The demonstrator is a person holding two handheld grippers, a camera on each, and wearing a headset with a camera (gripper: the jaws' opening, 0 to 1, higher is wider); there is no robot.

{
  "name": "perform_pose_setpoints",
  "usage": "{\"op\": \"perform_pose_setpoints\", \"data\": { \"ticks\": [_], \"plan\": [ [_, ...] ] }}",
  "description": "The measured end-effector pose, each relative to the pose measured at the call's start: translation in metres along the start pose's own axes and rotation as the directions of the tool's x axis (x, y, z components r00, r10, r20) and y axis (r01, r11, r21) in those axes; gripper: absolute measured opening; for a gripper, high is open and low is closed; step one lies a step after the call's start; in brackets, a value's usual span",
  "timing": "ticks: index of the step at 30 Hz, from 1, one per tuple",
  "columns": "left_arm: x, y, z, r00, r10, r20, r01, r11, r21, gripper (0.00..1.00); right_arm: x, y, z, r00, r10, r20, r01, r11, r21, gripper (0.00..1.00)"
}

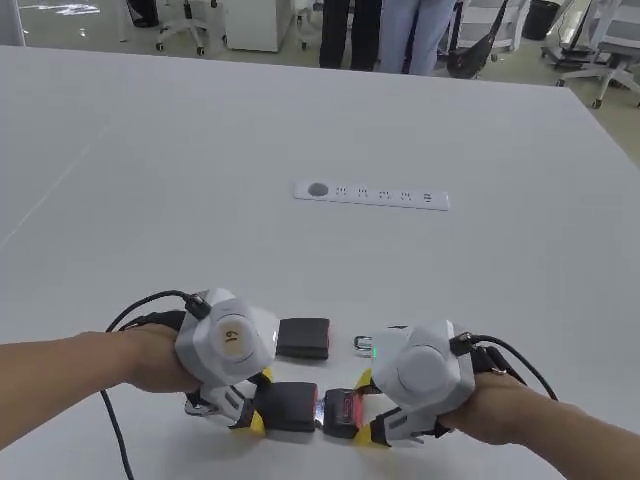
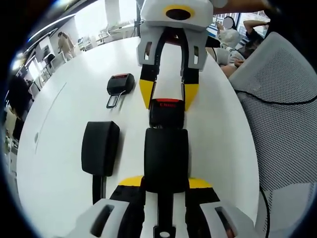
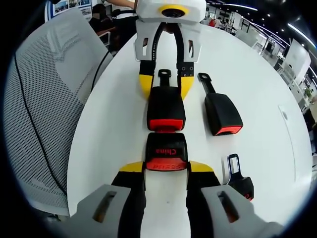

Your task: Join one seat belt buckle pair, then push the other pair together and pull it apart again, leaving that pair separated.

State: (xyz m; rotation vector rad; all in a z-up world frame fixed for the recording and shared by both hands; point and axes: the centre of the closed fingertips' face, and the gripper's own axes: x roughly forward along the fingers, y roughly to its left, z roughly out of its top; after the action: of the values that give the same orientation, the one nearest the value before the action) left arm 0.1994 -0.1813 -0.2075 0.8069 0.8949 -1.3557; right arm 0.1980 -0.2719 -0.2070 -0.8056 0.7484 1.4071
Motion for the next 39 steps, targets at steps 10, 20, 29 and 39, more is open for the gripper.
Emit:
{"op": "perform_pose_setpoints", "data": {
  "ticks": [10, 20, 29, 39],
  "plan": [
    [0.001, 0.0014, -0.0022, 1.0, 0.006, -0.007, -0.006, 1.0, -0.018, 0.31, 0.003, -0.0003, 0.0013, 0.9999, -0.005, -0.01, 0.005, 1.0, 0.007, 0.28],
    [0.0004, 0.0009, -0.0025, 1.0, 0.001, -0.001, -0.001, 1.0, 0.001, 0.31, 0.0015, -0.0027, -0.0005, 1.0, 0.003, 0.003, -0.003, 1.0, -0.004, 0.28],
    [0.0011, 0.0002, -0.0007, 1.0, 0.002, -0.01, -0.002, 1.0, -0.017, 0.31, 0.0025, -0.0045, 0.0, 1.0, 0.0, -0.002, 0.0, 1.0, 0.014, 0.28],
    [0.0007, 0.0002, -0.0019, 0.9999, -0.007, 0.014, 0.007, 1.0, -0.007, 0.31, 0.0009, -0.0014, 0.0013, 0.9996, 0.009, 0.026, -0.009, 1.0, 0.0, 0.28]
  ]
}}
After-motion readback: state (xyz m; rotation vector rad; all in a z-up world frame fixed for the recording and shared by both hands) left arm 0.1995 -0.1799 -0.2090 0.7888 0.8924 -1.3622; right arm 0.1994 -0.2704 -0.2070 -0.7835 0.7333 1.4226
